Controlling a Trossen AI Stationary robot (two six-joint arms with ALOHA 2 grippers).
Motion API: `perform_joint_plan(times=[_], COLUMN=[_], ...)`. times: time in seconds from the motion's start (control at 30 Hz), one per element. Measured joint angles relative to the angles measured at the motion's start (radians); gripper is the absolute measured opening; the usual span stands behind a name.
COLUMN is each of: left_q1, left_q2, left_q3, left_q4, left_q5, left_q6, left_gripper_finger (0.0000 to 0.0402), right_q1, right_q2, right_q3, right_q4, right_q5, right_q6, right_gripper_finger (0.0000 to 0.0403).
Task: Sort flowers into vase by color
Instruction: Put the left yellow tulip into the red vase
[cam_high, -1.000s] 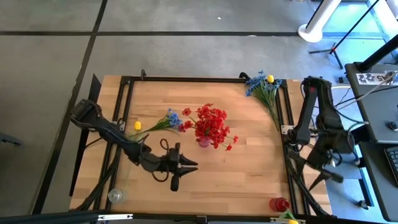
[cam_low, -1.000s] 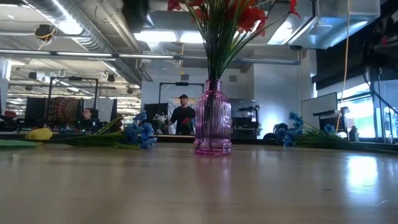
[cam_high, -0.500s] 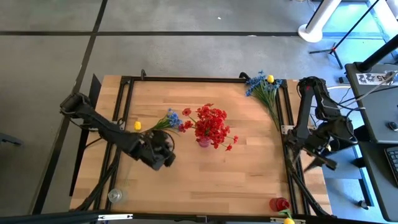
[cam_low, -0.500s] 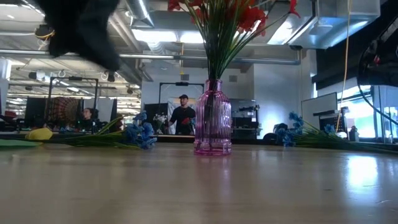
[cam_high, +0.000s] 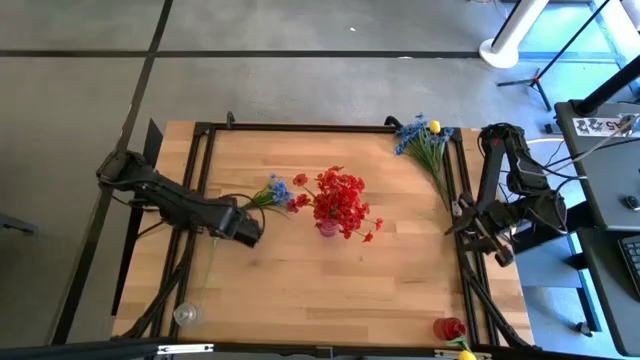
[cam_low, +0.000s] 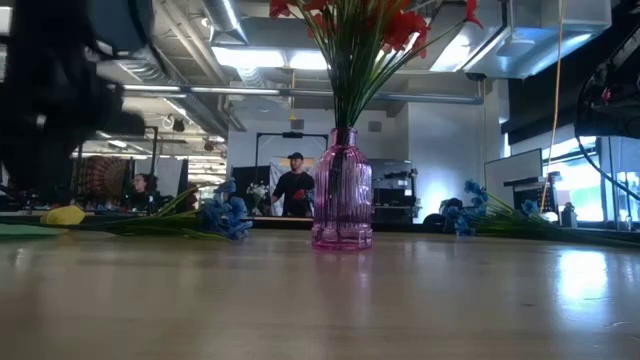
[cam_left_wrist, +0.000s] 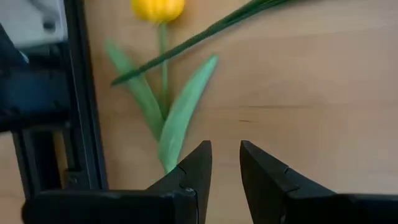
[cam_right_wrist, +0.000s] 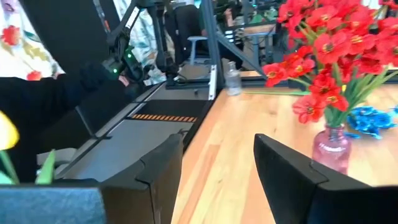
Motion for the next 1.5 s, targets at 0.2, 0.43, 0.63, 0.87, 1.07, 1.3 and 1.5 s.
perform_joint_plan(times=[0.2,0.43,0.63,0.87,1.07,1.3,1.5], left_q1=[0.112,0.188,0.220,0.166,0.057,-0.084,-0.223], left_q2=[0.001,-0.006,-0.005,-0.005,0.004,0.002,0.018], left_q3=[-0.142,-0.236,-0.240,-0.239,-0.150,0.059,0.109], left_q4=[0.082,0.149,0.156,0.172,0.139,0.213,0.734], left_q5=[0.115,0.152,0.158,0.078,-0.066,-0.216,-0.419], left_q6=[0.043,0.034,0.103,0.141,0.094,0.144,0.530], left_gripper_finger=[0.0080,0.0080,0.0079,0.0009,0.0002,0.0001,0.0000], right_q1=[0.000,0.000,0.000,0.000,0.000,0.000,0.000], right_q2=[0.031,0.055,0.081,0.120,0.120,0.123,0.123], right_q3=[0.000,0.000,0.000,0.000,0.000,0.000,0.000], right_q4=[0.002,0.034,0.034,0.054,0.090,0.090,0.080], right_q5=[0.076,0.083,0.092,0.138,0.105,0.160,0.196], right_q6=[-0.024,-0.021,-0.009,-0.015,-0.111,-0.205,-0.209], right_gripper_finger=[0.0200,0.0200,0.0200,0.0200,0.0200,0.0200,0.0200])
